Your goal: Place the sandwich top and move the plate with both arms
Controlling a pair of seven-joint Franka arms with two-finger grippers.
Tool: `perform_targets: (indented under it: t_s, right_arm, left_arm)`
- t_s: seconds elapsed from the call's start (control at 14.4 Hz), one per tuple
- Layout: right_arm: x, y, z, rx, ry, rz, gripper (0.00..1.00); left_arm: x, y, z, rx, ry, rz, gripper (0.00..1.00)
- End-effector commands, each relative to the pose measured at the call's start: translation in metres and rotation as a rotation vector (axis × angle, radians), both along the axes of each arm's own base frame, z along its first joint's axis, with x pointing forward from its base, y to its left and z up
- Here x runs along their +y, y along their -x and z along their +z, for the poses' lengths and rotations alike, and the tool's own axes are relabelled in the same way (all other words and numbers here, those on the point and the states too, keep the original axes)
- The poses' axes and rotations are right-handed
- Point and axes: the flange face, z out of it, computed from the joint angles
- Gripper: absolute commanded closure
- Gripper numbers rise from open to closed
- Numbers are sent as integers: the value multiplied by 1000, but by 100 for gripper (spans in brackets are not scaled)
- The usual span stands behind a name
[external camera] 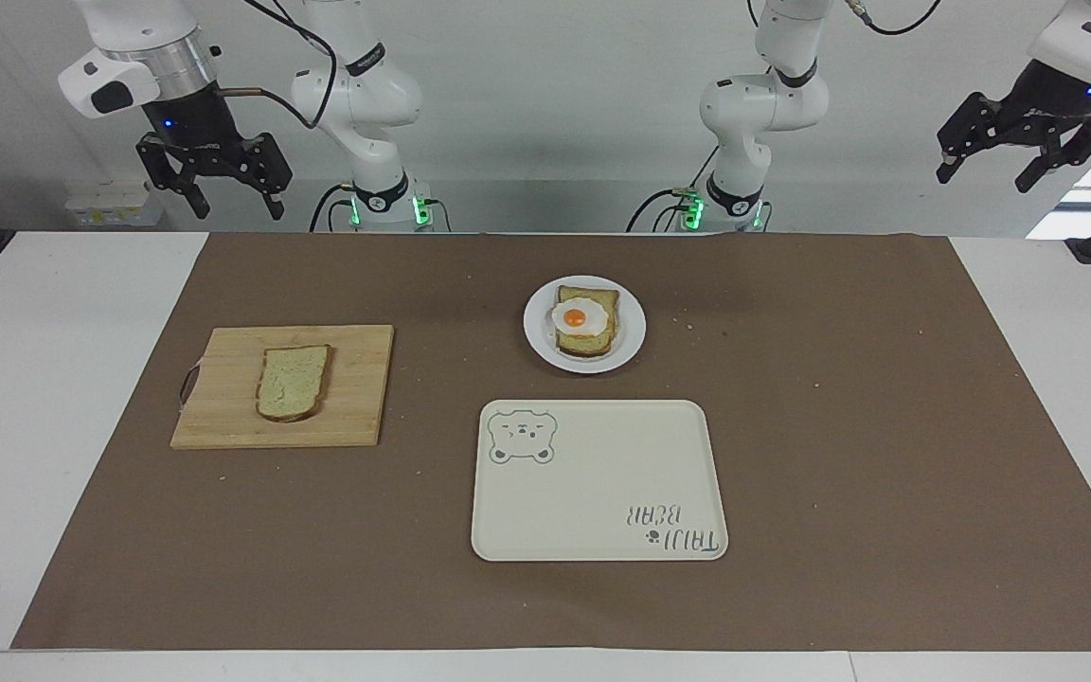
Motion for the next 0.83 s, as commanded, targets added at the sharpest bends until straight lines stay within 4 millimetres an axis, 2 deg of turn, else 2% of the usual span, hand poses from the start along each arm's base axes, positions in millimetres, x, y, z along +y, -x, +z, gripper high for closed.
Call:
perform_targets:
  t_s: [0.0,0.76]
  right_arm:
    - [-4,5,2,0,11,20,0]
    - [-6,8,3,5,4,17,0]
  left_arm:
    - [1,6,-1,-2,-11,4,0]
    - [1,6,-1,-2,-11,4,0]
